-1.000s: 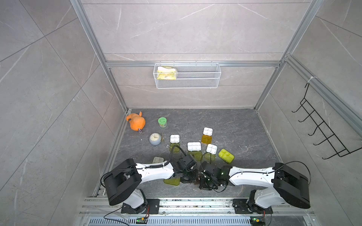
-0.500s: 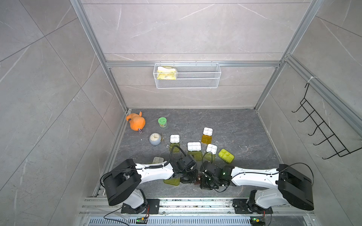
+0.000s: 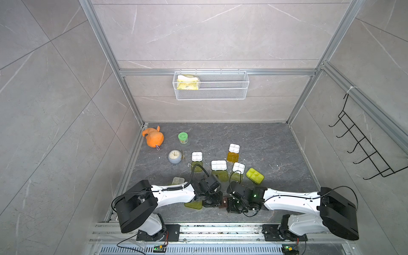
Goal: Close pillboxes
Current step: Close the lid on the pillbox.
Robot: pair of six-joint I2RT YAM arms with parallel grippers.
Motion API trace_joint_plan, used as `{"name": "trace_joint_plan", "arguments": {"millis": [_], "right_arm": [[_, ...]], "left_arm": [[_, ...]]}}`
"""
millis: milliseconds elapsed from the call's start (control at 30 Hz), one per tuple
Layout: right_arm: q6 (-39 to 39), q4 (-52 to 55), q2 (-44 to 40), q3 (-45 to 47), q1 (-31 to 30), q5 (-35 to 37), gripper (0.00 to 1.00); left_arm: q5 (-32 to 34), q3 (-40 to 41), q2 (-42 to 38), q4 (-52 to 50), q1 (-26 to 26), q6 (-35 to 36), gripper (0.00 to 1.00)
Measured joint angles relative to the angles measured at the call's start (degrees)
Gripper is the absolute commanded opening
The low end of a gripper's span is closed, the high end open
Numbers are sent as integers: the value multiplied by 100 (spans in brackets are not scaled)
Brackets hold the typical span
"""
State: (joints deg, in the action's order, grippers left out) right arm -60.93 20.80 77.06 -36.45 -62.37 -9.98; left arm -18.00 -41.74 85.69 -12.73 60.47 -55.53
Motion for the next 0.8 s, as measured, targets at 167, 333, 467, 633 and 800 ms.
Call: {"name": "trace_joint_plan", "arguments": {"millis": [167, 333, 467, 633, 800], "right_arm": [[76, 481, -407, -260, 4, 144, 0], [203, 920, -706, -614, 4, 254, 0], [278, 1270, -894, -820, 4, 356, 0], [387, 1766, -1010, -1268, 15, 509, 0], [575, 2061, -901, -1912, 76, 577, 0]], "left_arm": [[26, 0, -37, -96, 0, 0, 0], [57, 0, -42, -101, 0, 0, 0], [61, 0, -44, -101, 0, 2, 0], [146, 0, -85, -133, 0, 2, 0], [170, 0, -199, -212, 2, 2, 0]]}}
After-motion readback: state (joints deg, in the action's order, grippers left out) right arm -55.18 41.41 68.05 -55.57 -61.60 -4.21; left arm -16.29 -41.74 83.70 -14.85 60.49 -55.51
